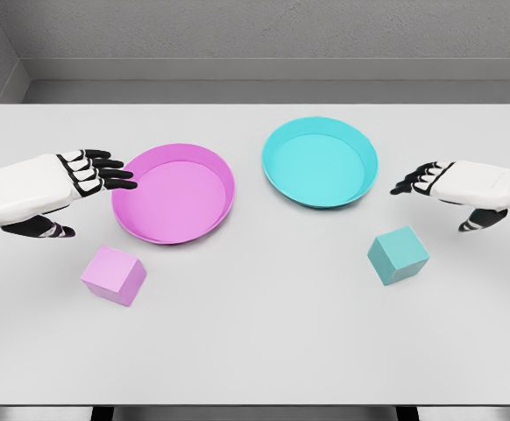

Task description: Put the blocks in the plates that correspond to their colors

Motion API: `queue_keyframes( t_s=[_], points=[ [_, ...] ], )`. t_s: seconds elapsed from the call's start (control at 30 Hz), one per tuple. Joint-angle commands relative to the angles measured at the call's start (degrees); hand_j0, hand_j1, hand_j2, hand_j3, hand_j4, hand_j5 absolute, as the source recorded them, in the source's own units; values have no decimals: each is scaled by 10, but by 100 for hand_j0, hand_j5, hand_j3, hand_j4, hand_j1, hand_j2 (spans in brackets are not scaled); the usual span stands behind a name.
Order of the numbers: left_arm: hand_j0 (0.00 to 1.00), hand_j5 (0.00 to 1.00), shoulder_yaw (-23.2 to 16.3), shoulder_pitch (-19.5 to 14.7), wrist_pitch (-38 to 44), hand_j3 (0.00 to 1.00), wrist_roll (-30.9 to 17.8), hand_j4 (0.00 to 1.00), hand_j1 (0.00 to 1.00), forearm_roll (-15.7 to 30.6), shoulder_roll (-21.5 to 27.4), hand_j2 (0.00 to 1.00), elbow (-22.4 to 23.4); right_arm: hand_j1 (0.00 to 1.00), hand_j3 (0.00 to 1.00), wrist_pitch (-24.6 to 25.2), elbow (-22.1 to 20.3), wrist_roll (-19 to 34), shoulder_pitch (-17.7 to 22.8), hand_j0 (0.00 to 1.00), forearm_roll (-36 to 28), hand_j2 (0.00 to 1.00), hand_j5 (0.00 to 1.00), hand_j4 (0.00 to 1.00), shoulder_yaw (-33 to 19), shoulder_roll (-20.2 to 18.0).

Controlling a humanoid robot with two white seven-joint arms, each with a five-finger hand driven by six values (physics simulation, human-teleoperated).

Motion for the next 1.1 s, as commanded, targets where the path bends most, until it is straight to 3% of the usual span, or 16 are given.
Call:
queue_keyframes(
  t_s=[0.0,0.13,0.27,0.5,1.07],
  points=[
    [100,100,0,0,0,100,0,100,100,4,1,100,0,100,100,1,0,0,0,100,-2,100,100,100,-2,-1],
    [100,100,-1,1,0,100,-3,100,100,3,2,100,-1,100,100,1,1,0,-2,100,-2,100,100,100,-2,1],
    [100,100,-43,1,0,100,-25,100,100,-45,0,100,-2,100,100,1,-3,0,4,100,-2,100,100,100,0,29],
    [100,100,-69,4,0,100,-58,100,100,-57,1,100,-2,100,100,1,-48,0,33,100,21,100,100,100,5,24],
    [100,100,-74,6,0,100,-59,100,100,-86,-10,100,15,100,100,1,-90,0,39,100,41,100,100,100,47,11]
  ],
)
